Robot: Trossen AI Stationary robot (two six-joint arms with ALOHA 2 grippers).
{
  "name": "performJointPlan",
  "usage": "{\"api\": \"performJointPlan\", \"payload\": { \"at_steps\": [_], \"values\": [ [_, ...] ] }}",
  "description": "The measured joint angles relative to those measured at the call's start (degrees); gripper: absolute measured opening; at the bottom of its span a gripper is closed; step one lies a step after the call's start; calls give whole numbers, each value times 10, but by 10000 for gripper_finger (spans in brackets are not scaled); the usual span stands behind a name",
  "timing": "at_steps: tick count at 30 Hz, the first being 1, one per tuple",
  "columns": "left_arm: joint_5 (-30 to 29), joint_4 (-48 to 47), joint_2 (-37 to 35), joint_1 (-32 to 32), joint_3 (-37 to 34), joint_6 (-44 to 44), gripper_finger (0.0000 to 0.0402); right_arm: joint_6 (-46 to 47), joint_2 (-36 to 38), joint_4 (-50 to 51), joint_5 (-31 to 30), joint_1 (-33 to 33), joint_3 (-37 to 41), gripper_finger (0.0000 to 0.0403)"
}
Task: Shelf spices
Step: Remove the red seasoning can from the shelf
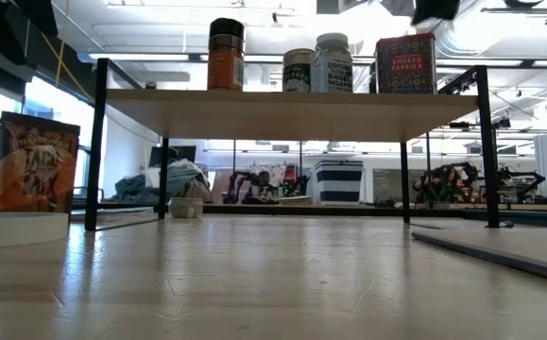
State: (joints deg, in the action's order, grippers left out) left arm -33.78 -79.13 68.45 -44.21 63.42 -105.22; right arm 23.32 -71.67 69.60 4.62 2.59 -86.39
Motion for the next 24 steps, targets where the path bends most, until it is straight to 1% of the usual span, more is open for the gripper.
{"api": "performJointPlan", "payload": {
  "at_steps": [5,10,14,18,24],
  "values": [
    [1,0,0,0,0,-6,314,2,-11,-28,-10,-18,-9,256],
    [1,-1,0,0,0,-9,314,-53,-55,-17,-21,-51,6,256],
    [2,-2,0,0,0,-18,314,-73,-73,-27,-35,-40,7,256],
    [1,-2,0,0,0,-17,314,-102,-86,-4,-42,-34,7,256],
    [0,-4,0,0,0,-7,314,-104,-96,-18,-44,-34,7,256]
  ]
}}
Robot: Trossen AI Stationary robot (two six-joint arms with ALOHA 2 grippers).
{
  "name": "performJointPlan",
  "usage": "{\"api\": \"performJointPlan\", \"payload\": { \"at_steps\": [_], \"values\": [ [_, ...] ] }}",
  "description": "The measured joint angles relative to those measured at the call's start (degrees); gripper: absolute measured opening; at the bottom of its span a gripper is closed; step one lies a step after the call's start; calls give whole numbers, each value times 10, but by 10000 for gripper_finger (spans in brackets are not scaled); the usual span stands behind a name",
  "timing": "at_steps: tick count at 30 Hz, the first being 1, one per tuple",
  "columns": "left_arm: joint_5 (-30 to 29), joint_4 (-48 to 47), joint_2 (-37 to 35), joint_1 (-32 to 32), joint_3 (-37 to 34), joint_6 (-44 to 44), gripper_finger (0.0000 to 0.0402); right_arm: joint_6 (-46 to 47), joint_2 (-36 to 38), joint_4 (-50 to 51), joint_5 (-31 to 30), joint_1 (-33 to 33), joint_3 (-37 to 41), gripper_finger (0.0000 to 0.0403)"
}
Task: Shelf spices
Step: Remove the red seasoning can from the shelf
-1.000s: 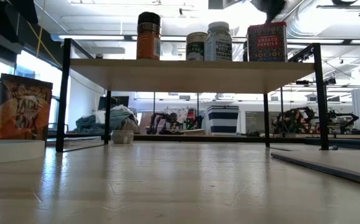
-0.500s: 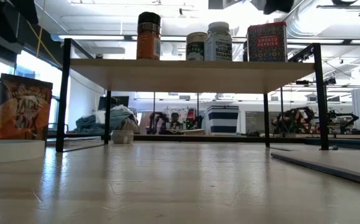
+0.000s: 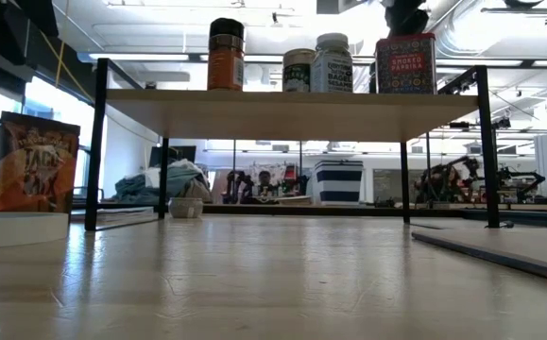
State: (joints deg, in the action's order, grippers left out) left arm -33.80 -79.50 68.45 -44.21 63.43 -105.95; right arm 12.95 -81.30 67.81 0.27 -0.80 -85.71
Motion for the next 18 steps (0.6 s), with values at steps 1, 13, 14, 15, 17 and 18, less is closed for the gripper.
{"api": "performJointPlan", "payload": {
  "at_steps": [1,13,14,15,17,18],
  "values": [
    [0,0,0,0,0,1,314,0,-3,0,0,-1,0,256],
    [-2,-2,0,0,0,2,314,-20,-13,29,2,-1,3,256],
    [-2,-2,0,0,0,2,314,-24,-13,29,2,-1,3,256],
    [-2,-2,0,0,0,3,314,-28,-13,31,2,-1,3,256],
    [-2,-2,0,0,0,4,314,-36,-13,33,0,-1,3,256],
    [-2,-2,0,0,0,4,314,-39,-15,33,-4,-1,3,256]
  ]
}}
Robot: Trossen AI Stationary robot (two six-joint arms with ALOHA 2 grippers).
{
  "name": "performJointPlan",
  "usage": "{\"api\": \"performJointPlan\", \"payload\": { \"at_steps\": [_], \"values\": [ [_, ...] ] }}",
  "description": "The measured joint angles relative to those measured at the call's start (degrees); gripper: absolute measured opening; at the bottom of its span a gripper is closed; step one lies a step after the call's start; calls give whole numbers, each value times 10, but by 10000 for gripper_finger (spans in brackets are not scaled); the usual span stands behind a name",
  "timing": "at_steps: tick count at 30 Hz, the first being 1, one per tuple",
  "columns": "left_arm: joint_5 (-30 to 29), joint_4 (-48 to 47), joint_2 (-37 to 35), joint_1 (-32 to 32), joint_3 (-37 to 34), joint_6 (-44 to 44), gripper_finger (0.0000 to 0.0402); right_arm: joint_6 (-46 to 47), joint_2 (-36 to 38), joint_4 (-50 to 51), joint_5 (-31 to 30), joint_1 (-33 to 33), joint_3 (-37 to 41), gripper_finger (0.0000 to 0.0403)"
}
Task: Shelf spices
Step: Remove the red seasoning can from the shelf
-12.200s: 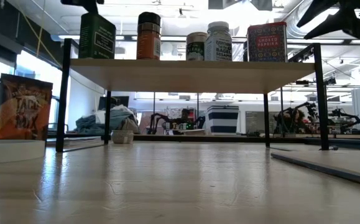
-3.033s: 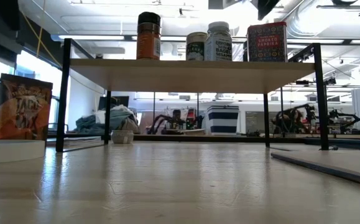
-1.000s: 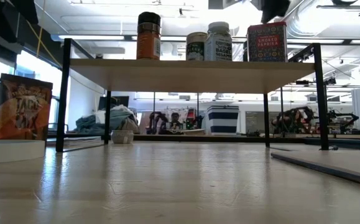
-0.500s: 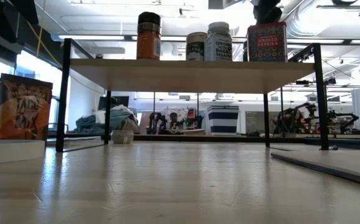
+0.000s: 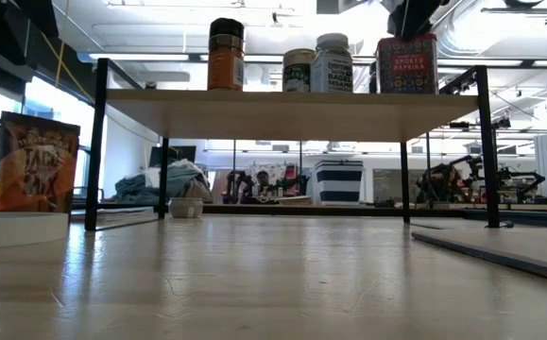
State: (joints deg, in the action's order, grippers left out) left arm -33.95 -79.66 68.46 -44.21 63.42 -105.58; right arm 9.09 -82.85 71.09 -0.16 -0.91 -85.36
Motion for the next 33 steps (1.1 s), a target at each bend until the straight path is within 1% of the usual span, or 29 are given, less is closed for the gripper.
{"api": "performJointPlan", "payload": {
  "at_steps": [3,9,12,14,16,17,18,20,24,26,29,33],
  "values": [
    [0,0,0,0,0,3,314,0,-12,9,-9,0,0,256],
    [0,0,0,0,0,4,314,-4,-55,16,-9,0,0,256],
    [3,0,0,0,0,4,314,-2,-64,14,-7,0,0,254],
    [4,0,0,0,0,4,314,0,-64,18,-7,0,0,238],
    [3,0,0,0,0,4,314,14,-58,31,-5,0,-1,203],
    [3,0,0,0,0,4,314,22,-51,39,-4,0,-1,193],
    [3,0,0,0,0,4,314,30,-44,48,-4,0,-1,194],
    [2,0,0,0,0,4,314,59,-22,64,-1,0,-1,194],
    [-5,0,0,0,0,-4,314,139,33,99,26,-16,-2,194],
    [-8,1,0,0,0,-7,314,192,67,131,37,-37,-2,194],
    [-10,1,0,0,0,-7,314,268,103,161,37,-81,-2,194],
    [-13,-2,0,0,0,-7,314,358,136,154,10,-140,-2,194]
  ]
}}
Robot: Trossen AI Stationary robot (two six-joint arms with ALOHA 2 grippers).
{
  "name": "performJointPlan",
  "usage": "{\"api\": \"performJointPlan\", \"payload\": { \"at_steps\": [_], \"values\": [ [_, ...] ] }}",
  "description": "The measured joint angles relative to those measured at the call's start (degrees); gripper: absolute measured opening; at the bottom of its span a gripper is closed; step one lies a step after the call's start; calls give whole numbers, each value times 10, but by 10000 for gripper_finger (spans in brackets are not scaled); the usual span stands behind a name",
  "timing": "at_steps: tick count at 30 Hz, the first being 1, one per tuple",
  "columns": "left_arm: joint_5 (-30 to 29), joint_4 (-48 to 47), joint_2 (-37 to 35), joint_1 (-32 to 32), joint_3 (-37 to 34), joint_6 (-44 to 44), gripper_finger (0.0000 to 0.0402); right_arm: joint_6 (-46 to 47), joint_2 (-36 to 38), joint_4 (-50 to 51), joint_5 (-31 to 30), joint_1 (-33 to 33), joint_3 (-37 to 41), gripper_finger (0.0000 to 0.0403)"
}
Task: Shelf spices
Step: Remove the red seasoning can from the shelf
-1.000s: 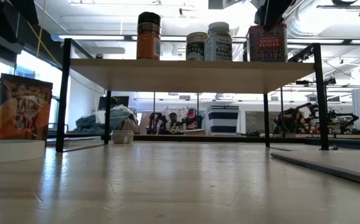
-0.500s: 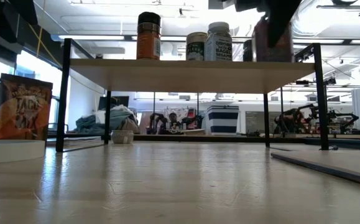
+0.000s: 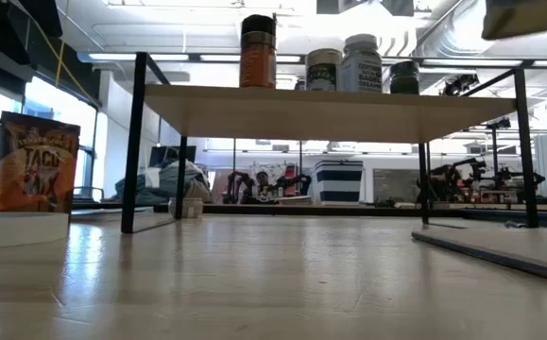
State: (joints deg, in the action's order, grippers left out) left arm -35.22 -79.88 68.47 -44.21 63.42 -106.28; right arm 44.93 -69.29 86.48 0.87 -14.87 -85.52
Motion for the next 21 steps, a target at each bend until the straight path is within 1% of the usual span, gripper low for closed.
{"api": "performJointPlan", "payload": {
  "at_steps": [2,5,8,15,18,21],
  "values": [
    [0,0,0,0,0,-2,314,32,6,2,1,-26,0,194],
    [0,0,0,0,0,-4,314,49,-3,22,33,-81,8,194],
    [0,0,0,0,0,-6,314,81,-7,29,44,-130,44,194],
    [0,-1,0,0,0,-11,314,222,-7,-81,62,-198,221,194],
    [1,-1,0,0,0,-8,314,274,-7,-123,36,-207,293,194],
    [7,-2,0,0,0,-3,314,353,-4,-150,2,-208,363,194]
  ]
}}
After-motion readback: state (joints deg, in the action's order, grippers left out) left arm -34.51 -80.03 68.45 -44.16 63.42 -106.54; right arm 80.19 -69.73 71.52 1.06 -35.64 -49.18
